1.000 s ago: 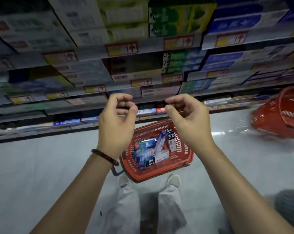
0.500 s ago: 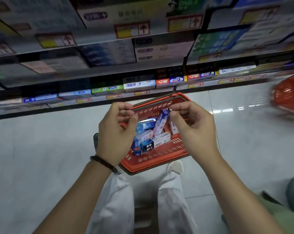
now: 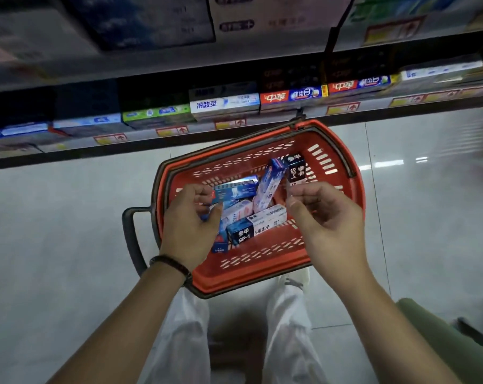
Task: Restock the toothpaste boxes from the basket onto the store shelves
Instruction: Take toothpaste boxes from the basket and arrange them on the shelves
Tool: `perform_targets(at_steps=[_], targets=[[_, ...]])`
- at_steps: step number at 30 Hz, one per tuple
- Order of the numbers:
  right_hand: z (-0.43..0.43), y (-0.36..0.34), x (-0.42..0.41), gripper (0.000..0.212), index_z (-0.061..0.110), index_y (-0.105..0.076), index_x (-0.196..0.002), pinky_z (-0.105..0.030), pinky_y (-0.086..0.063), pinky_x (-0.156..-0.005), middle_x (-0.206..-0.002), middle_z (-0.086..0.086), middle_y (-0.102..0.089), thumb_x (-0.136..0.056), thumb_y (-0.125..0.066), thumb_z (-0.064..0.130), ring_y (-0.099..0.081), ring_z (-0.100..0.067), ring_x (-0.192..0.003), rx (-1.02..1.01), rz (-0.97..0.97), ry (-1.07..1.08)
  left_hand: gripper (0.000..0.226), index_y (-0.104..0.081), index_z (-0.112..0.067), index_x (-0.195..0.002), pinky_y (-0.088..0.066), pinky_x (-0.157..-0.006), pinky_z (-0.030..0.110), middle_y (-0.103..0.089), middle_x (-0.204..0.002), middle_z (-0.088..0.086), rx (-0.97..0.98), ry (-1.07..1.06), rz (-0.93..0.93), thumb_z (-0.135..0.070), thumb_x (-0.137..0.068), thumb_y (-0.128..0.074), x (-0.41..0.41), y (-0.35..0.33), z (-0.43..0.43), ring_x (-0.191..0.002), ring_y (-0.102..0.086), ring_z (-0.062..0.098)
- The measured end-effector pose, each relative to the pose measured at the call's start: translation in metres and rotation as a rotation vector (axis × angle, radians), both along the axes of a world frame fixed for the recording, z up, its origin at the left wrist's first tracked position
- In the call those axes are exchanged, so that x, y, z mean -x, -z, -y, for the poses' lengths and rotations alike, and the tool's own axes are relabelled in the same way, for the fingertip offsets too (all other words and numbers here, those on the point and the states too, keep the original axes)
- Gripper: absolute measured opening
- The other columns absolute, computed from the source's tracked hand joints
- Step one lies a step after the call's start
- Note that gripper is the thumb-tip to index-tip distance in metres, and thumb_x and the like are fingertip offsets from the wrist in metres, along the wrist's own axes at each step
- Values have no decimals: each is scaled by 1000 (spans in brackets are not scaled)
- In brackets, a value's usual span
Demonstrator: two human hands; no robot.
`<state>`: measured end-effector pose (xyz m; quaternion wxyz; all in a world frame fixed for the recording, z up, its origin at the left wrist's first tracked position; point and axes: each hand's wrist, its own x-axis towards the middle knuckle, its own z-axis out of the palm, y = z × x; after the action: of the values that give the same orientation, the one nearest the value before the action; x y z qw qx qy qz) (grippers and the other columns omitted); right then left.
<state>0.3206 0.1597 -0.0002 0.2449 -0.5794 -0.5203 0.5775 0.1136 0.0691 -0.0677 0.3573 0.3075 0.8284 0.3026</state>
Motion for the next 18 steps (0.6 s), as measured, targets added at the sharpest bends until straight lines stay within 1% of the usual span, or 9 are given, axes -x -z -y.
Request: perform_targets(at_steps=[2, 4, 5, 7, 9, 12, 15, 16, 18], targets=[[3, 14, 0, 11, 27, -74, -98, -32, -64, -76, -95, 6, -76, -97, -75, 15, -75, -18, -98, -2, -10, 12, 28, -61, -24, -114, -58, -74, 15, -68, -109, -9, 43, -30, 8, -19, -93, -78, 0, 28, 6, -98, -68, 5], [5, 27, 0, 13, 26, -73, -98, -24, -62, -72, -96, 7, -76, -97, -74, 14, -75, -16, -99, 3, -19, 12, 27, -62, -23, -114, -61, -80, 27, -68, -110, -8, 81, -64, 17, -21, -93, -78, 0, 55, 11, -101, -68, 7], [6, 34, 0, 12, 26, -73, -99, -22, -61, -71, -97, 7, -77, -97, -74, 13, -75, -15, -99, 15, -18, 7, 26, -62, -23, -114, -60, -81, 30, -69, -110, -7, 103, -75, 13, -21, -93, -78, 1, 67, 14, -102, -67, 8], [8, 49, 0, 12, 23, -74, -100, -21, -60, -71, -96, 6, -77, -98, -73, 12, -75, -15, -97, 23, -25, 4, 26, -61, -23, -112, -58, -81, 28, -68, -107, -7, 148, -84, 12, -22, -93, -78, 3, 92, 17, -103, -67, 12], [10, 64, 2, 12, 19, -75, -101, -19, -58, -71, -94, 5, -77, -97, -74, 8, -75, -15, -95, 18, -24, 2, 29, -60, -23, -113, -53, -77, 20, -67, -108, -6, 212, -81, 20, -20, -92, -79, 6, 114, 19, -105, -67, 14], [13, 82, 6, 12, 15, -76, -102, -18, -57, -71, -93, 4, -77, -97, -74, 5, -74, -15, -94, 20, -28, -11, 32, -62, -16, -121, -47, -76, 18, -68, -120, 1, 312, -26, -24, -19, -92, -78, 9, 145, 19, -109, -65, 17], [14, 95, 8, 11, 14, -76, -103, -21, -58, -73, -93, 3, -77, -97, -74, 6, -75, -17, -94, 34, -36, -21, 34, -62, -16, -126, -40, -67, 13, -65, -125, 2, 421, 37, -54, -21, -95, -75, 9, 166, 15, -103, -58, 13], [15, 98, 8, 12, 14, -76, -103, -21, -58, -74, -93, 2, -77, -96, -74, 5, -75, -18, -94, 34, -39, -20, 33, -62, -17, -126, -41, -68, 15, -65, -126, 3, 449, 64, -66, -22, -96, -74, 9, 172, 14, -101, -55, 12], [15, 103, 9, 12, 15, -77, -102, -21, -58, -74, -92, 2, -77, -96, -74, 5, -75, -17, -93, 38, -44, -13, 29, -63, -16, -124, -44, -76, 22, -66, -126, 6, 502, 148, -116, -23, -97, -72, 7, 185, 14, -101, -55, 13]])
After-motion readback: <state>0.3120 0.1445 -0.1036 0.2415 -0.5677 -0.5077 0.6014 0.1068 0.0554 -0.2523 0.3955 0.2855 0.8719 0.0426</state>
